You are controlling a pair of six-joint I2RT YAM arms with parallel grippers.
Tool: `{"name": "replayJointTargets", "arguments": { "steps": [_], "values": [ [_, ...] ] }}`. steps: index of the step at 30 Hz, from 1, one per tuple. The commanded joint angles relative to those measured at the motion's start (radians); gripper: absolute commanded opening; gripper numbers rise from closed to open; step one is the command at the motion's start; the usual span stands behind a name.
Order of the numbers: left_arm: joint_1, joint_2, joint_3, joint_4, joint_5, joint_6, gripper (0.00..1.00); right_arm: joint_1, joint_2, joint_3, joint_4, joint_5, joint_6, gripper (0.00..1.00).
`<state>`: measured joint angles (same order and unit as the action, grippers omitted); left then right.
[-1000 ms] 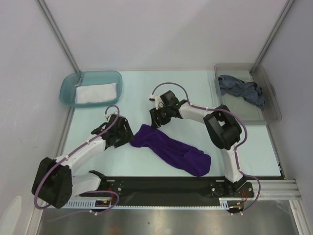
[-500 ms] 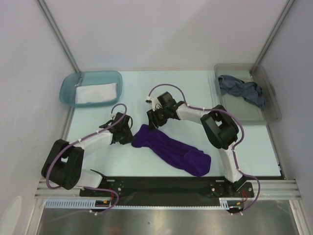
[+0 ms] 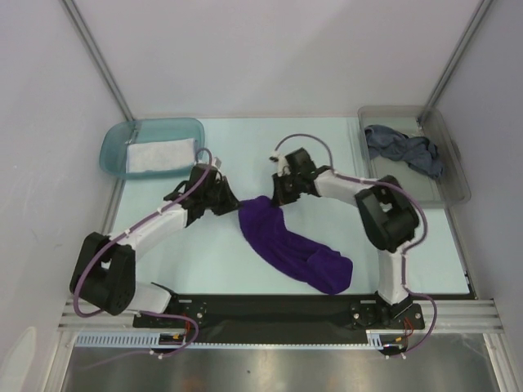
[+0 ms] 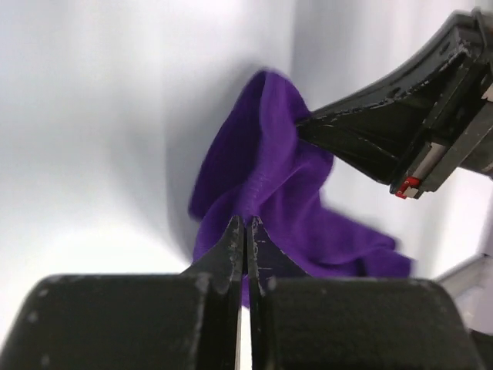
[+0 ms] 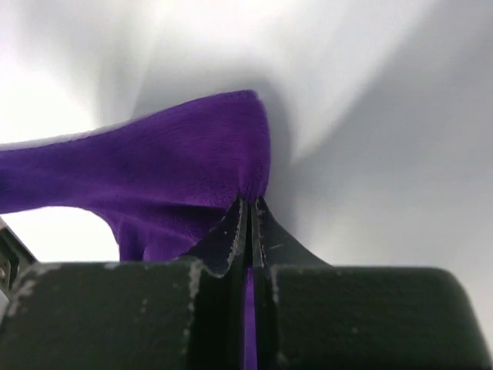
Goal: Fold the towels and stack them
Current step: Flatten out the crumpled towel
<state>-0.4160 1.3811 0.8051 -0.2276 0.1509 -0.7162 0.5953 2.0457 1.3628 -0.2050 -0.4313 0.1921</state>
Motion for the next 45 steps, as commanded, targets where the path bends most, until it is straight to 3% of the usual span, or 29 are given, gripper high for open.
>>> {"name": "replayJointTargets", "arguments": {
  "steps": [1, 3, 6, 8, 11, 12, 13, 18, 22, 24, 27, 36, 45],
  "values": [
    [-0.026, 0.033, 0.184, 0.12, 0.162, -0.022, 0.0, -0.065, -0.321, -0.028, -0.075, 0.267, 0.033, 0.0],
    [-0.071, 0.062, 0.267, 0.047, 0.132, -0.019, 0.0, -0.058, -0.418, -0.033, -0.205, 0.4, 0.009, 0.0],
    [-0.098, 0.105, 0.371, -0.108, 0.06, 0.001, 0.0, -0.016, -0.521, -0.073, -0.328, 0.431, 0.039, 0.04],
    [-0.096, 0.086, 0.31, -0.166, 0.004, 0.004, 0.0, 0.023, -0.538, -0.135, -0.35, 0.431, 0.088, 0.14],
    [-0.08, 0.041, 0.156, -0.167, -0.079, 0.004, 0.0, 0.106, -0.527, -0.25, -0.275, 0.413, 0.168, 0.31],
    [-0.07, 0.039, 0.091, -0.164, -0.085, 0.004, 0.0, 0.135, -0.516, -0.272, -0.217, 0.396, 0.179, 0.42],
    [-0.061, 0.047, 0.066, -0.167, -0.094, 0.007, 0.0, 0.15, -0.506, -0.28, -0.203, 0.391, 0.194, 0.45],
    [-0.021, 0.107, 0.005, -0.191, -0.135, 0.043, 0.0, 0.13, -0.458, -0.232, -0.204, 0.349, 0.179, 0.48],
    [-0.021, 0.108, 0.008, -0.193, -0.148, 0.052, 0.0, 0.049, -0.456, -0.179, -0.182, 0.312, 0.063, 0.54],
    [-0.021, 0.107, 0.011, -0.199, -0.186, 0.058, 0.0, -0.02, -0.434, -0.176, -0.128, 0.182, -0.015, 0.56],
    [-0.02, 0.113, 0.017, -0.202, -0.189, 0.066, 0.0, -0.071, -0.325, -0.096, -0.158, 0.112, -0.095, 0.56],
    [-0.021, 0.11, 0.014, -0.176, -0.159, 0.069, 0.0, -0.075, -0.072, 0.051, -0.198, 0.159, -0.218, 0.52],
    [-0.021, 0.073, 0.0, -0.159, -0.129, 0.072, 0.0, -0.035, -0.041, 0.01, -0.185, 0.29, -0.221, 0.48]
  ]
}}
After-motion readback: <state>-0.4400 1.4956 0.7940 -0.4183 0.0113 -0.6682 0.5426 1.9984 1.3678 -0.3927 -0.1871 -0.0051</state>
